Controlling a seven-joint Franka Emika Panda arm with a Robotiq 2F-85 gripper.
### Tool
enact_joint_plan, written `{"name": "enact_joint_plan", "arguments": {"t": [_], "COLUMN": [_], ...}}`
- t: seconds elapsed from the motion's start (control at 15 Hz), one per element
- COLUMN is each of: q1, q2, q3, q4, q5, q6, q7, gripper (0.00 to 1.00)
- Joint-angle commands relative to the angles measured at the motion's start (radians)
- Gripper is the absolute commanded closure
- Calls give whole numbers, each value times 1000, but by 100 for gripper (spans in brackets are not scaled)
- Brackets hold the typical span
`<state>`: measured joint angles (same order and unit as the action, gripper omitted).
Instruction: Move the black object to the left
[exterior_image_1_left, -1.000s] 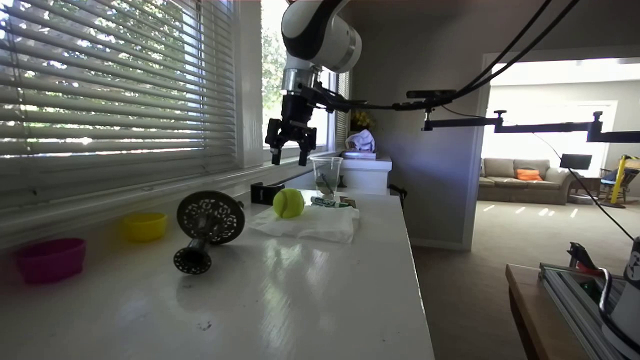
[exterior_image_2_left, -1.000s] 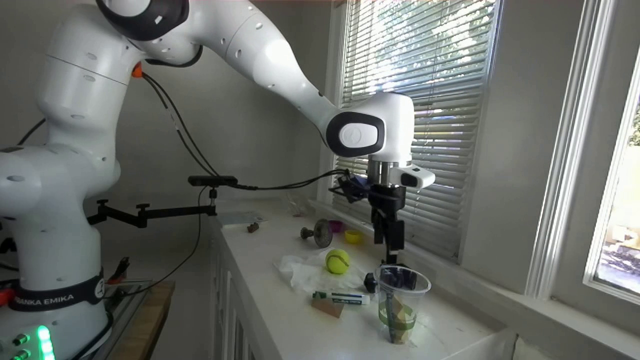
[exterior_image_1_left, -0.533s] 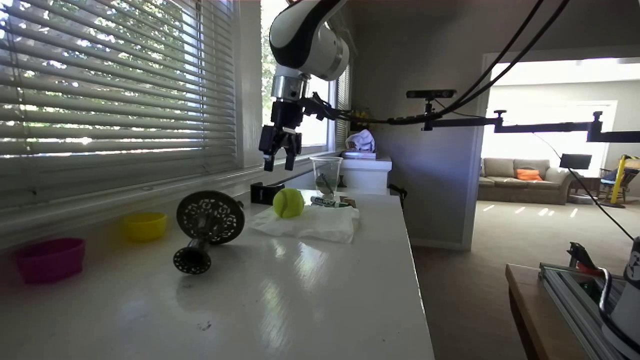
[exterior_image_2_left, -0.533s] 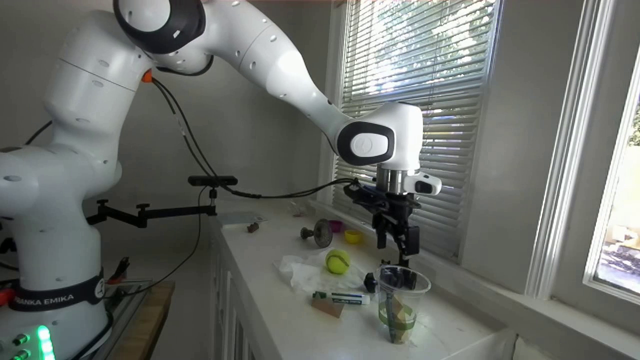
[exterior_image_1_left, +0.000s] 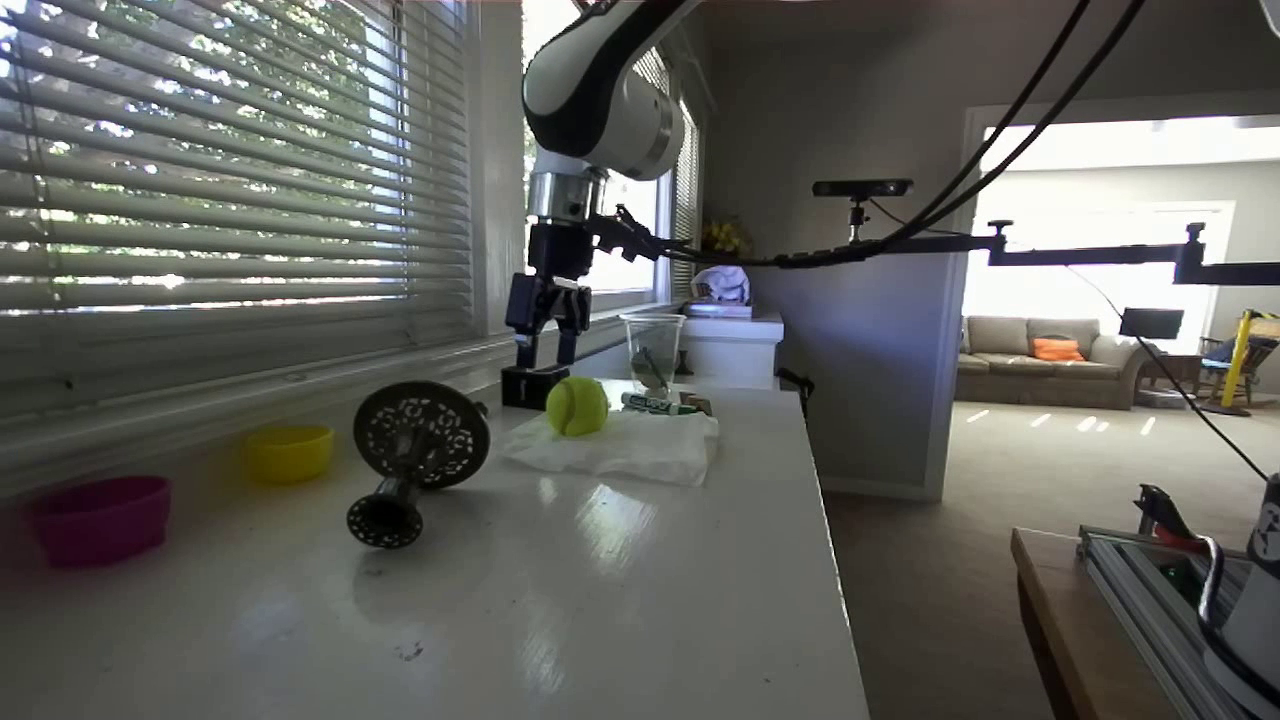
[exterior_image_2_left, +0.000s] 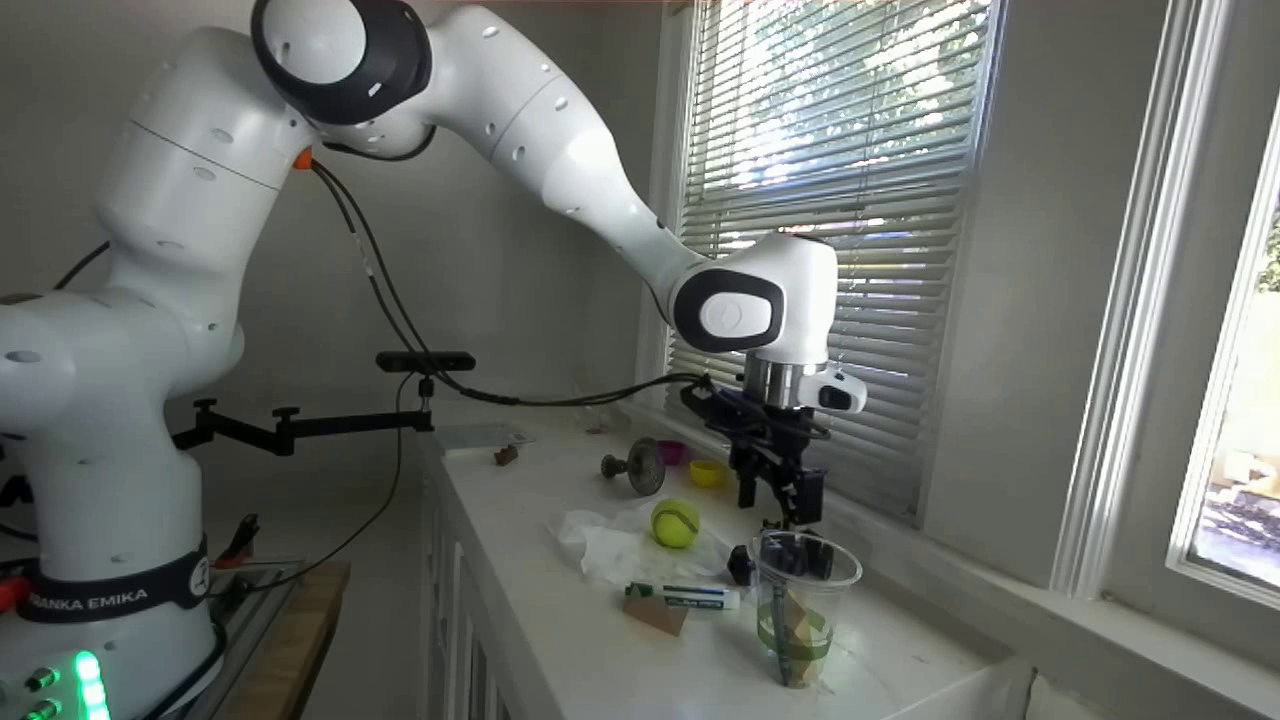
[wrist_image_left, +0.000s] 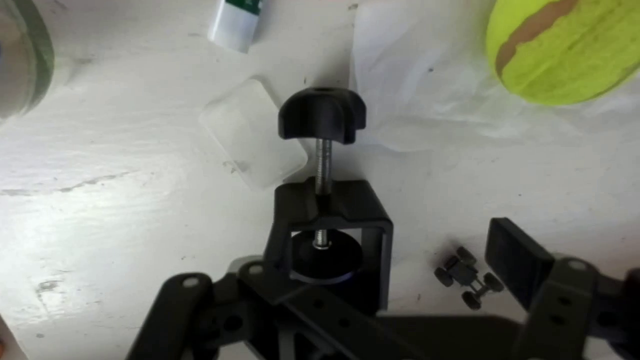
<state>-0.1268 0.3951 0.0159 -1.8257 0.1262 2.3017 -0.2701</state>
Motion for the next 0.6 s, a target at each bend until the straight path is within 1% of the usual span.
{"name": "enact_joint_plan", "arguments": {"t": [0.0,0.07,0.13,0.2,0.27,0.4,0.47,0.53], "q1": [-13,-13,-13,-12,-12,-13,-12,-11], "q2": [18,17,19,22,24,26,27,27], "q3": [21,23,25,26,25,24,24,23], "q4": [31,29,29,29,31,37,40,41], "q5": [40,38,37,35,34,34,33,30], "q6": [-26,-27,-27,-27,-28,-29,-30,-28], "q7": [-36,-39,-38,-37,-36,-33,-32,-29], "gripper": [1,3,9,24,28,42,51,57]}}
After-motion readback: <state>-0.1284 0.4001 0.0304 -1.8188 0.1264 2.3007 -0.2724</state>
